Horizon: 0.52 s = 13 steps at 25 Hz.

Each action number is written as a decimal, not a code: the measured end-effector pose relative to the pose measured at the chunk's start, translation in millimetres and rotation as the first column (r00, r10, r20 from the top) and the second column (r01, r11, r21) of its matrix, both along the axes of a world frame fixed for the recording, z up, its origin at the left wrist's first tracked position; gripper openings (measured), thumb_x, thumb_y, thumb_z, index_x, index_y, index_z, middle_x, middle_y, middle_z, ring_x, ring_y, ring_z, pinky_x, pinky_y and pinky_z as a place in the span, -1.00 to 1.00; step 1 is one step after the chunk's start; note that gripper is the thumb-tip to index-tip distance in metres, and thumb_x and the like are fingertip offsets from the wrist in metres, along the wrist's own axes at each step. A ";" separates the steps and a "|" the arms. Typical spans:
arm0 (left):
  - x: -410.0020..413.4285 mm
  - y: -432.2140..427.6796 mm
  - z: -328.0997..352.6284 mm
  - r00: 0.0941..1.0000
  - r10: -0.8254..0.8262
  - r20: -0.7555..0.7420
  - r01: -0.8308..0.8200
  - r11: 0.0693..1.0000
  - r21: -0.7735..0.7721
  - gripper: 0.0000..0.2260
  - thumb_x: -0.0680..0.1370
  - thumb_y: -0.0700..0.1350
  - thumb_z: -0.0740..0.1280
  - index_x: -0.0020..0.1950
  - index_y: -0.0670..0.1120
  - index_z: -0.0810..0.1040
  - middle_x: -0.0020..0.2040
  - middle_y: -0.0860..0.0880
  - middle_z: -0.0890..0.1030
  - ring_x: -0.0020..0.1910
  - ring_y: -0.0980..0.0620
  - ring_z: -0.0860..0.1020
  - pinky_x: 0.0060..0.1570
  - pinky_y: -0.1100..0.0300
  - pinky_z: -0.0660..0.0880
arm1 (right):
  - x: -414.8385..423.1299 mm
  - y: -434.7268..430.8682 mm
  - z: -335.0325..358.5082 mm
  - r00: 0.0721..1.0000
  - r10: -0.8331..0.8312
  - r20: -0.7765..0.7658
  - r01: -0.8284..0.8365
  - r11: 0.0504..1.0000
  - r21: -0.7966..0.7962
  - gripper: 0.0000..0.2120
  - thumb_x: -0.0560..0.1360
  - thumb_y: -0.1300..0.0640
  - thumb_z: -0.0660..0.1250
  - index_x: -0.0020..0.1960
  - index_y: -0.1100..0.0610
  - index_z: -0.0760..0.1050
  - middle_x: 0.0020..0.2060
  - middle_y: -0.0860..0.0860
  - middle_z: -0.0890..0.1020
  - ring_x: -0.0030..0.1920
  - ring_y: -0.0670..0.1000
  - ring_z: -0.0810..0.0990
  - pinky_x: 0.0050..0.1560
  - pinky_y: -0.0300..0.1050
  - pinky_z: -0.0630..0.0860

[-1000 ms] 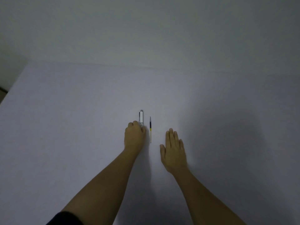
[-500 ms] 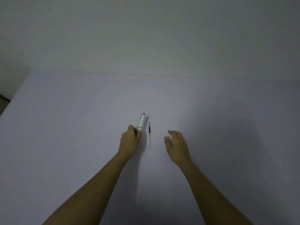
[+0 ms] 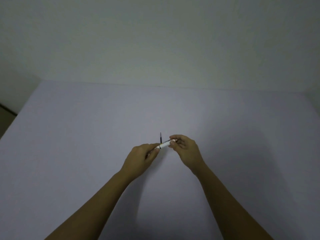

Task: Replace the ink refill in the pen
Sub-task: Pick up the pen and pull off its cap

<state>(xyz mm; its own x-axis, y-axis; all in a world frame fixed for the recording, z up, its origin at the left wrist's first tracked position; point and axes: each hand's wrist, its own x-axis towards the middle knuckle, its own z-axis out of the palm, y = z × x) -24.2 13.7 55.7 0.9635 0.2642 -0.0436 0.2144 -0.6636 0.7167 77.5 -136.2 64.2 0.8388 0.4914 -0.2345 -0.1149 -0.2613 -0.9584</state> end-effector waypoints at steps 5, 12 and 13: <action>-0.3 -2.3 -0.5 0.982 0.129 0.139 -0.150 0.977 0.151 -0.60 0.47 0.22 0.07 0.14 0.16 0.57 -0.41 0.06 0.53 -0.44 0.12 0.43 -0.47 0.27 0.29 | -6.2 4.5 3.4 0.998 -0.056 -0.020 0.056 0.998 0.038 -0.86 0.49 0.23 0.33 0.03 0.10 0.57 -0.12 0.02 0.67 -0.03 -0.04 0.66 0.07 -0.24 0.57; -3.6 -0.2 -8.6 0.973 0.230 0.030 -0.232 0.964 0.128 -0.52 0.40 0.36 0.09 0.14 0.18 0.57 -0.29 0.10 0.61 -0.35 0.13 0.48 -0.45 0.33 0.30 | -2.2 9.4 -12.3 0.943 -0.230 -0.240 0.253 0.965 0.071 -0.87 0.47 0.22 0.36 0.00 0.14 0.46 -0.22 0.01 0.63 -0.24 -0.07 0.55 -0.17 -0.28 0.49; -4.8 1.9 -10.7 0.974 0.225 -0.001 -0.223 0.967 0.126 -0.54 0.42 0.35 0.13 0.16 0.17 0.55 -0.24 0.09 0.62 -0.31 0.13 0.49 -0.42 0.33 0.33 | 3.3 7.4 -17.8 0.926 -0.291 -0.242 0.315 0.946 0.069 -0.91 0.47 0.23 0.36 -0.06 0.14 0.48 -0.22 0.03 0.63 -0.25 -0.06 0.54 -0.21 -0.29 0.48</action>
